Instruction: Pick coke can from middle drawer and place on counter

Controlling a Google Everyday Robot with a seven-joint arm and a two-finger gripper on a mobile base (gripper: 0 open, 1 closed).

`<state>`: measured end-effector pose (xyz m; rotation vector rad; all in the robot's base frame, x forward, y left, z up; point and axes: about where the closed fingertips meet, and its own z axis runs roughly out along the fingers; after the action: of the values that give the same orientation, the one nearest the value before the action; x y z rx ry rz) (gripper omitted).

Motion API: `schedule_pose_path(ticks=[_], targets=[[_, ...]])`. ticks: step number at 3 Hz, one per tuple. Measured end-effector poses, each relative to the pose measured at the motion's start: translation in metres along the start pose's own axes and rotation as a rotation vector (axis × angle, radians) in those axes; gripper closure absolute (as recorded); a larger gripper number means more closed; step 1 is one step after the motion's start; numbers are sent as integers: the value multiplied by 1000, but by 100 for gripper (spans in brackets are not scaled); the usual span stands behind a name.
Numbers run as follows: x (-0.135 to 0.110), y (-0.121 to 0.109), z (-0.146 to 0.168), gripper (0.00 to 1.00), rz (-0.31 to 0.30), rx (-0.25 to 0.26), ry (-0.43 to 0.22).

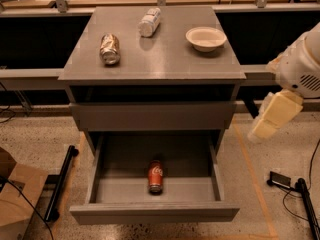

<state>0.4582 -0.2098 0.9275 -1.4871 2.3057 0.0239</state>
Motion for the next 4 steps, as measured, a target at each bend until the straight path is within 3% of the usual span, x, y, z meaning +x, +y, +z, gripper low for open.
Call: schedule_pose_path(ticks=[1,2,3,4], targets=[[-6,-1,56,0,132,-24,-45],[-9,-6,64,0,169,-11,-60],[-5,-2,84,0,238,-54,-73],[-14,11,138,0,373,-143,-136]])
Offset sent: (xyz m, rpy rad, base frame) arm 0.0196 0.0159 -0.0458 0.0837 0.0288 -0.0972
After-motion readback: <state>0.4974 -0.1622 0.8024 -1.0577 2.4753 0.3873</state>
